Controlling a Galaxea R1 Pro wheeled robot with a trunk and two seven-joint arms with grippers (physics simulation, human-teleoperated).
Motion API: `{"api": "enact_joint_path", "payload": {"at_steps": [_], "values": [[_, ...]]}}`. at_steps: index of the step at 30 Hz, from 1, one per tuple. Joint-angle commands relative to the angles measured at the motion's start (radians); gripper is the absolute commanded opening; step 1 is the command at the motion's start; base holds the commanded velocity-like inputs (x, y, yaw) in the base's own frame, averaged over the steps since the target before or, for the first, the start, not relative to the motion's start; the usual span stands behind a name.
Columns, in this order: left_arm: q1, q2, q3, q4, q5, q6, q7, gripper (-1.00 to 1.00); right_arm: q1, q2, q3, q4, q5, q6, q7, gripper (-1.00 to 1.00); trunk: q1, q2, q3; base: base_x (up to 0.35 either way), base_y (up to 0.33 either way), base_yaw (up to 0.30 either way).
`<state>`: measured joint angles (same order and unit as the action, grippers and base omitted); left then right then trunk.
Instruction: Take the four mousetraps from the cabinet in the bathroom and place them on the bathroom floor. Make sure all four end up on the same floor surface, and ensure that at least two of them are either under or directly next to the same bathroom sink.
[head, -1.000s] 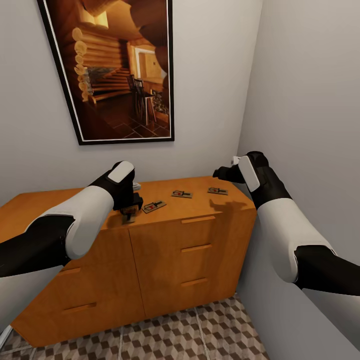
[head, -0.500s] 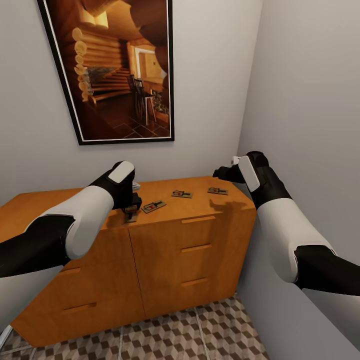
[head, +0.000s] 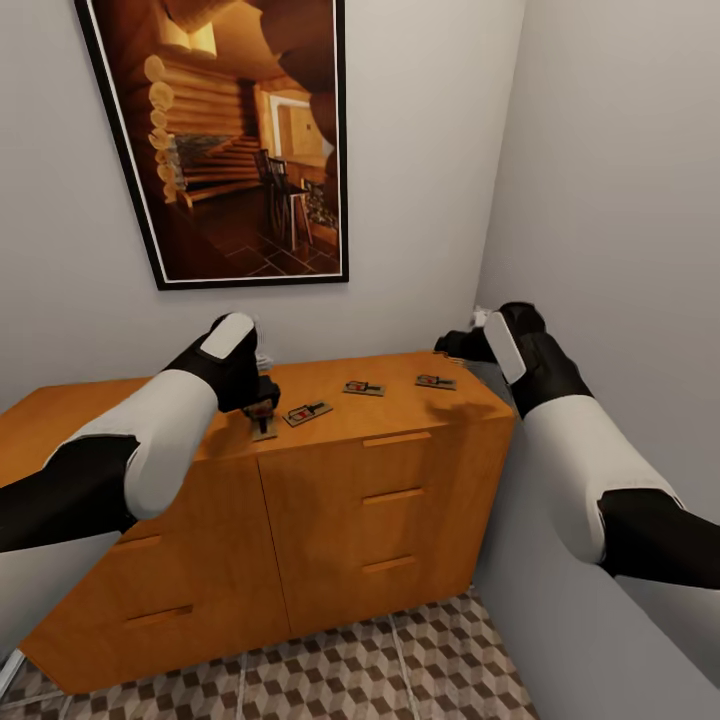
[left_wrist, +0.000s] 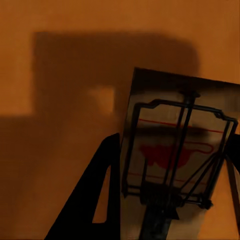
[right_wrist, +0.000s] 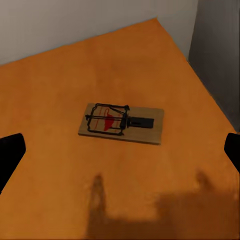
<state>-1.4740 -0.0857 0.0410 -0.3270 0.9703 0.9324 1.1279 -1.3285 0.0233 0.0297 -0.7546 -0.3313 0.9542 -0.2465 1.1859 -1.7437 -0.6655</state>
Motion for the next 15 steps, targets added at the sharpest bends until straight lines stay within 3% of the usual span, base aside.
{"api": "enact_joint_path", "payload": {"at_steps": [1,6,13,15], "values": [[0.005,0.005,-0.002,0.005,-0.002,0.008,0.003,-1.0,-0.006,-0.006,0.008,-0.003,-0.005,-0.003,-0.004,1.0,0.0,0.0,-0.001,0.0,0.0,0.0],[0.007,0.019,-0.008,-0.004,0.025,0.013,-0.031,-1.0,0.011,-0.024,-0.009,-0.027,-0.016,0.015,-0.01,1.0,0.0,0.0,-0.001,0.0,0.0,0.0],[0.023,0.021,0.003,-0.041,0.009,0.063,-0.074,-1.0,0.021,-0.05,-0.047,-0.067,-0.048,0.054,-0.049,1.0,0.0,0.0,-0.001,0.0,0.0,0.0],[0.033,0.021,0.01,-0.063,0.002,0.079,-0.071,-1.0,0.021,-0.054,-0.036,-0.078,-0.059,0.056,-0.061,1.0,0.0,0.0,-0.001,0.0,0.0,0.0]]}}
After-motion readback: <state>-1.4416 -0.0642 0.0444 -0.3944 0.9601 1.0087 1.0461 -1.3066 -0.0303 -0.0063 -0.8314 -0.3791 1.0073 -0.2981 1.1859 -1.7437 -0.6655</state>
